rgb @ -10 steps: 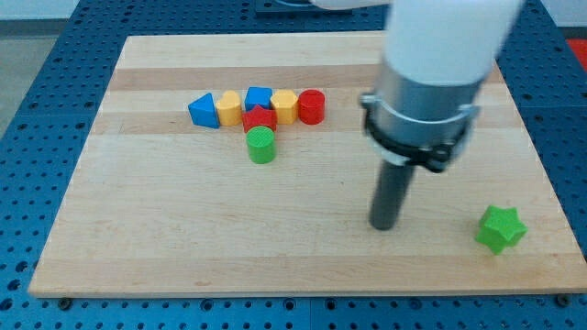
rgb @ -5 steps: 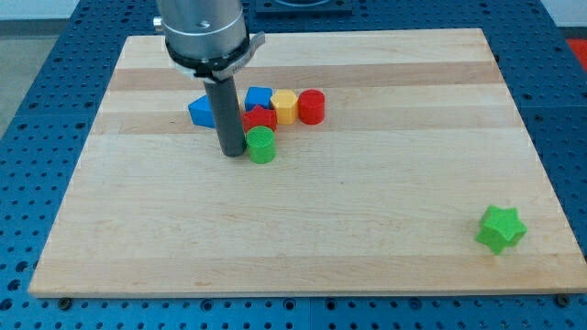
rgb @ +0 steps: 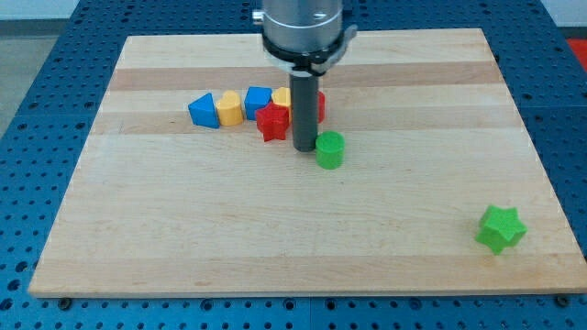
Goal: Move the green circle closer to the green star
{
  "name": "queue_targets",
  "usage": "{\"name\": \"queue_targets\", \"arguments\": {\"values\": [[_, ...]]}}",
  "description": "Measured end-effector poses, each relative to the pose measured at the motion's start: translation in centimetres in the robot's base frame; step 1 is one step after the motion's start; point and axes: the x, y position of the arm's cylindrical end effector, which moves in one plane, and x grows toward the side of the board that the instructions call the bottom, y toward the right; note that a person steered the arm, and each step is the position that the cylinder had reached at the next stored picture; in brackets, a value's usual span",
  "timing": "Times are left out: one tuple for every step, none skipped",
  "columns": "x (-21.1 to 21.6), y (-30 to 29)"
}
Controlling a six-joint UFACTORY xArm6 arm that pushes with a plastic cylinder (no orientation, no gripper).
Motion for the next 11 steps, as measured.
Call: {"name": "queue_targets", "arguments": {"values": [[0.7,2.3],[1.8,4.2],[2.8,6.0],[3.5,7.7],[4.4,9.4],[5.1,11.5],[5.2,11.7],[6.2,11.5],[7.1,11.5],[7.3,11.5],[8.1,11.5]]}}
